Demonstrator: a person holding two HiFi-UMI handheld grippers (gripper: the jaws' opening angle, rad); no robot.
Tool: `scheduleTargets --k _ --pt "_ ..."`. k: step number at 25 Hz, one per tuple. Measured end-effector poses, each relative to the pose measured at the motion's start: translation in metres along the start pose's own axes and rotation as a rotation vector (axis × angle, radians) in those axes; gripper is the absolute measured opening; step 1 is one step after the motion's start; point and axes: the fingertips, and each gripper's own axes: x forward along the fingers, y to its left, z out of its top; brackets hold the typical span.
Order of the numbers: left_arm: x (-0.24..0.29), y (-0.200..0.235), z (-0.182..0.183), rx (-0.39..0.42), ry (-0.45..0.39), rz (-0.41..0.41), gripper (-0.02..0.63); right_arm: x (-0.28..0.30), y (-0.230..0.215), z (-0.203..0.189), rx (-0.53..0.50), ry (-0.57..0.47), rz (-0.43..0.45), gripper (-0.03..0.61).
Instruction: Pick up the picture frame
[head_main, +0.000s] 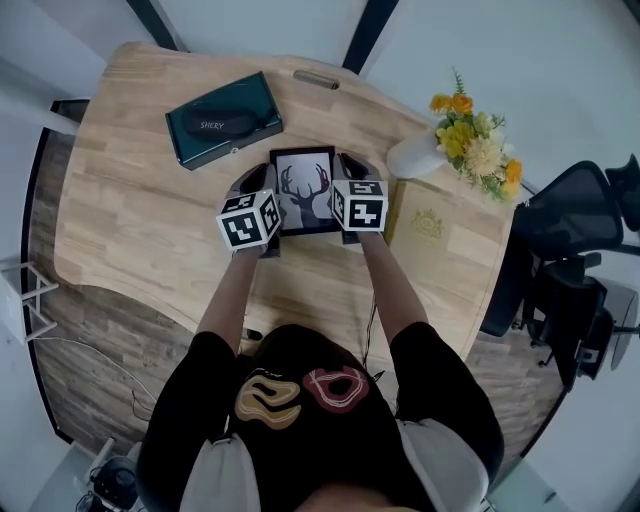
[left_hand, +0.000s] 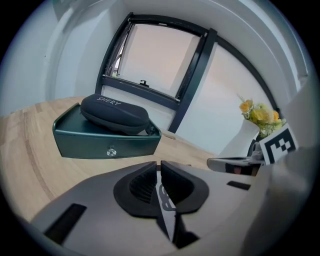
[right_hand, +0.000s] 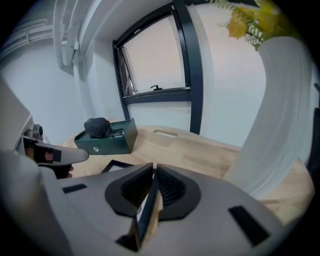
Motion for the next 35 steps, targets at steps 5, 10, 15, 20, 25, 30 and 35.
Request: scheduleTargets --k 5,10,15,20,25,30,35 --pt "0.015 0.012 -0.012 -0.004 0.046 0.013 0.029 0.021 -0.001 -0.011 0.008 0.040 0.020 0.053" --pt "0.027 0.016 -0.017 -0.040 0.066 0.011 0.043 0.036 -0.003 -0.018 0.020 0.077 0.029 0.090" --pt "0.037 0.017 -0.023 -0.032 0.114 0.013 0.138 0.045 -0.002 -0.030 0.036 0.130 0.043 0.128" --pt "0.049 0.018 -0.037 0.001 0.211 0.016 0.161 0.049 -0.005 -0.037 0.048 0.161 0.035 0.141" --pt "0.054 0.020 -0.042 0.015 0.241 0.059 0.169 0.051 -0.005 -0.037 0.073 0.174 0.031 0.143" --pt "0.054 0.023 -0.042 0.024 0.270 0.098 0.155 0.052 -0.005 -0.037 0.091 0.178 0.003 0.141" --pt "0.058 0.019 -0.044 0.003 0.265 0.085 0.122 0.054 -0.004 -0.039 0.111 0.197 0.002 0.127"
